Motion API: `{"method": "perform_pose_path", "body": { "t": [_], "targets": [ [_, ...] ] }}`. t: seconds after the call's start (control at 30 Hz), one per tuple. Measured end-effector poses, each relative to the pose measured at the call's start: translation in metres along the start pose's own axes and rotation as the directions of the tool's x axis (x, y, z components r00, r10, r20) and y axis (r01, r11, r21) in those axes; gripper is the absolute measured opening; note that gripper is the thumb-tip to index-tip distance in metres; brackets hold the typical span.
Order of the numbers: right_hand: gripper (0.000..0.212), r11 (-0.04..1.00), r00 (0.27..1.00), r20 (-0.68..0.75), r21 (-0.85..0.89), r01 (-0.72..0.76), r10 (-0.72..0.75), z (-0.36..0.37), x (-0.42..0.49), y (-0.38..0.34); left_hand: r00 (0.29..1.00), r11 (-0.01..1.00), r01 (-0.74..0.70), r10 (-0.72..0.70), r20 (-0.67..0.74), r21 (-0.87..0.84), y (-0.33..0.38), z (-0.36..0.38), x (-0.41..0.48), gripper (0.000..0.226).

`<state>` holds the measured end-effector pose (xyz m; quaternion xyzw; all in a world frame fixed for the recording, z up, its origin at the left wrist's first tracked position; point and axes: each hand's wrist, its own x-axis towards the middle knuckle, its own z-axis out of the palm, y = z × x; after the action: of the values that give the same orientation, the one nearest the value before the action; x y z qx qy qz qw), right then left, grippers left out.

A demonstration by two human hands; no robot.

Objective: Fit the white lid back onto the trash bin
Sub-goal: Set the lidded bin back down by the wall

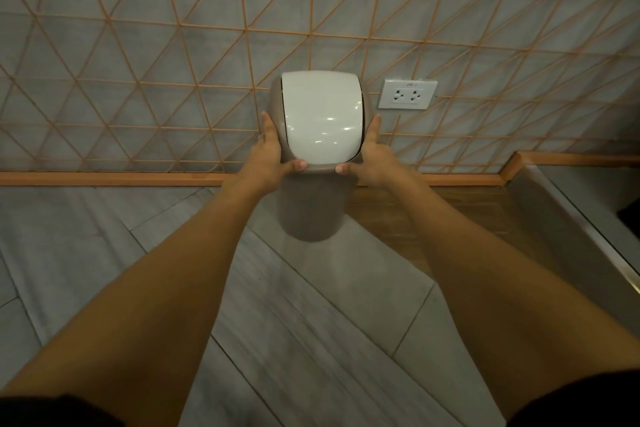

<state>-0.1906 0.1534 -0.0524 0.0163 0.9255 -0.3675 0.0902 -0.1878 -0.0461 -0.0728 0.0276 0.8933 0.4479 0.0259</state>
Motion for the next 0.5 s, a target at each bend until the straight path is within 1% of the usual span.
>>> {"method": "perform_pose_path", "body": {
  "t": [0.17, 0.27, 0.37, 0.5],
  "targets": [
    [0.127, 1.0, 1.0, 0.002, -0.031, -0.006, 0.006, 0.0, -0.001, -0.003, 1.0, 0.999, 0.016, -0.015, -0.02, 0.037, 0.003, 0.002, -0.003, 0.117],
    [0.125, 0.999, 1.0, -0.003, -0.049, -0.013, 0.013, -0.001, -0.006, -0.005, 0.998, 0.997, 0.039, -0.034, -0.06, 0.07, 0.007, 0.007, -0.008, 0.113],
    [0.118, 0.997, 0.999, -0.023, -0.072, -0.035, 0.034, 0.004, -0.01, -0.008, 0.995, 0.988, 0.058, -0.046, -0.088, 0.14, 0.012, 0.016, -0.02, 0.101],
    [0.106, 0.995, 0.998, -0.05, -0.088, -0.037, 0.033, 0.012, -0.02, -0.006, 0.997, 0.97, 0.056, -0.043, -0.058, 0.237, 0.014, 0.016, -0.033, 0.093]
  ]
}}
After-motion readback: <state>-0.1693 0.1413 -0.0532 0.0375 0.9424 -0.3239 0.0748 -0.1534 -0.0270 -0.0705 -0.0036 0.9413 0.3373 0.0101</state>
